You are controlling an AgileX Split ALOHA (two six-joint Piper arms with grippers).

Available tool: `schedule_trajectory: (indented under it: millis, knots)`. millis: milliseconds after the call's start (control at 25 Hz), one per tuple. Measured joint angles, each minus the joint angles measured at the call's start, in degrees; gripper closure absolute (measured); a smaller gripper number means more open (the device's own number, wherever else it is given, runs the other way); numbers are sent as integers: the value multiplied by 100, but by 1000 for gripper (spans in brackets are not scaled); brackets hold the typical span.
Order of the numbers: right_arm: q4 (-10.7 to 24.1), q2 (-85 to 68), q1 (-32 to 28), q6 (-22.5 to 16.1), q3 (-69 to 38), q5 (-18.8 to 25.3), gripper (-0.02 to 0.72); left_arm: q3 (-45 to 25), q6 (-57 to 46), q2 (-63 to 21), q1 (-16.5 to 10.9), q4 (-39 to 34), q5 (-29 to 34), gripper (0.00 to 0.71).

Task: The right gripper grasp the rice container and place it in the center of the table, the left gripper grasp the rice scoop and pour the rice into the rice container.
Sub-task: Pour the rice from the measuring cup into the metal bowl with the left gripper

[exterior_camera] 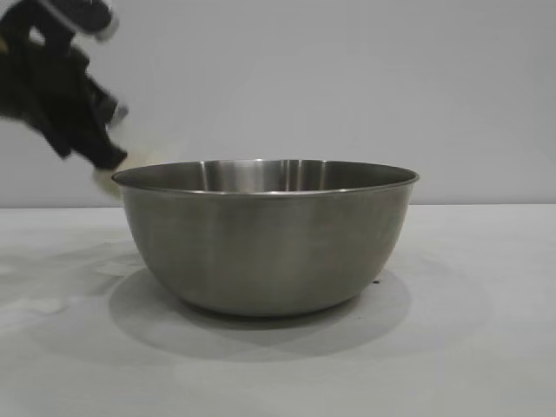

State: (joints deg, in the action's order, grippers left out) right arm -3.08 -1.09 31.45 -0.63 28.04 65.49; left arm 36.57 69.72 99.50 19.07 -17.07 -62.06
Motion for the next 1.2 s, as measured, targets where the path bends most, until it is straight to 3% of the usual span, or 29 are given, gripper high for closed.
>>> schedule_trajectory:
  millis: [240,640,960,1200]
  knots:
    - [0,0,0,0,0,0,452,167,1553,-99,0,-1681,1095,710]
    - [0,0,0,-32,0,-2,452,981,1799,-121,10,-3968,1862,710]
    - [10,0,0,-32,0,-2,452,1131,1827,-121,257,-4670,1991,710]
    - [10,0,0,-45,0,-2,452,1170,1749,-121,283,-4548,2007,710]
